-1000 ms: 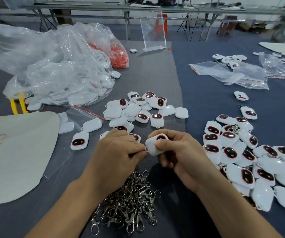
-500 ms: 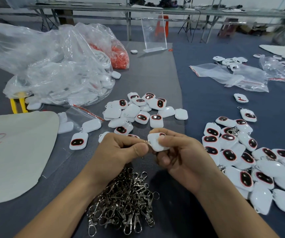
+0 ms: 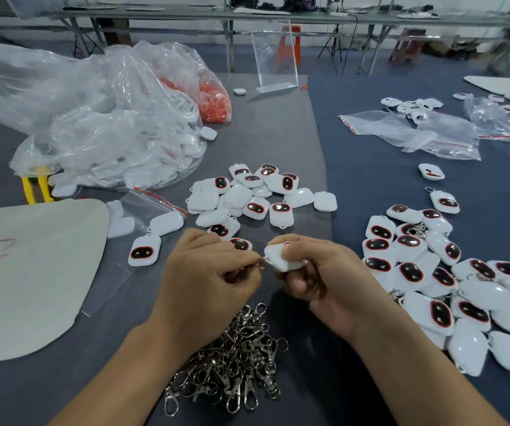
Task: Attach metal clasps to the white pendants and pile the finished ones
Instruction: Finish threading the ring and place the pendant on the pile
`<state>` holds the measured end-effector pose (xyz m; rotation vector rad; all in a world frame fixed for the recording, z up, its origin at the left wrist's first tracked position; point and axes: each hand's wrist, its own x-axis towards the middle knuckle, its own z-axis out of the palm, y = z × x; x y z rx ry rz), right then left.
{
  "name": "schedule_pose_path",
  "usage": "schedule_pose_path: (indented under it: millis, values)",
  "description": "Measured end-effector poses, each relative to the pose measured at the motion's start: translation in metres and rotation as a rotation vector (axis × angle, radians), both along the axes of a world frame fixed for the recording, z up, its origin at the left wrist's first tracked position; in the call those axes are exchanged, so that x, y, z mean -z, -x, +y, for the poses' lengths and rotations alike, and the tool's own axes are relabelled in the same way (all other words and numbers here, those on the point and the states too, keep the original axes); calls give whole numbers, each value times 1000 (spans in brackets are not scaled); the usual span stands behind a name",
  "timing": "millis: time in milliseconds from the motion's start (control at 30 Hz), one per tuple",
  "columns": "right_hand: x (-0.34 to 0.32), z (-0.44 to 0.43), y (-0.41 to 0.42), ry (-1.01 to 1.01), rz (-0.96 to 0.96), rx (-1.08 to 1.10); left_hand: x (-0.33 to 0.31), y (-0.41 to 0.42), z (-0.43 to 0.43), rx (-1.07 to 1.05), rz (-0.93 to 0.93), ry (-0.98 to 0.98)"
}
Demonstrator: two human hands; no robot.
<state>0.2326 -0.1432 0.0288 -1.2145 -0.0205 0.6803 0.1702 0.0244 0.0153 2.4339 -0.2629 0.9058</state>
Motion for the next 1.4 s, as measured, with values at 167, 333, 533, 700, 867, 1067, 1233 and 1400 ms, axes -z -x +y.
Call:
schedule_pose_path:
  millis: [167, 333, 533, 700, 867, 1067, 1233, 1400]
  values:
    - [3, 1, 1, 65, -16, 21, -1, -1, 2, -2, 43, -211]
    - [7, 2, 1, 76, -63, 74, -5, 0, 2, 59, 127, -238]
    - [6, 2, 0, 47, -124, 105, -2, 2, -10, -30, 256, 242]
    - [7, 4, 0, 52, -157, 75, -3, 0, -9, -8, 313, 446]
    - [9, 3, 4, 144, -283, 107, -4, 1, -9, -58, 284, 213]
    - [10, 6, 9, 175, -357, 114, -2, 0, -6, -36, 177, -282]
    - [6, 5, 5, 92, -221, 151, 0, 0, -7, -72, 204, -15]
    - [4, 2, 2, -69, -54, 102, 1, -2, -10, 13, 396, 480]
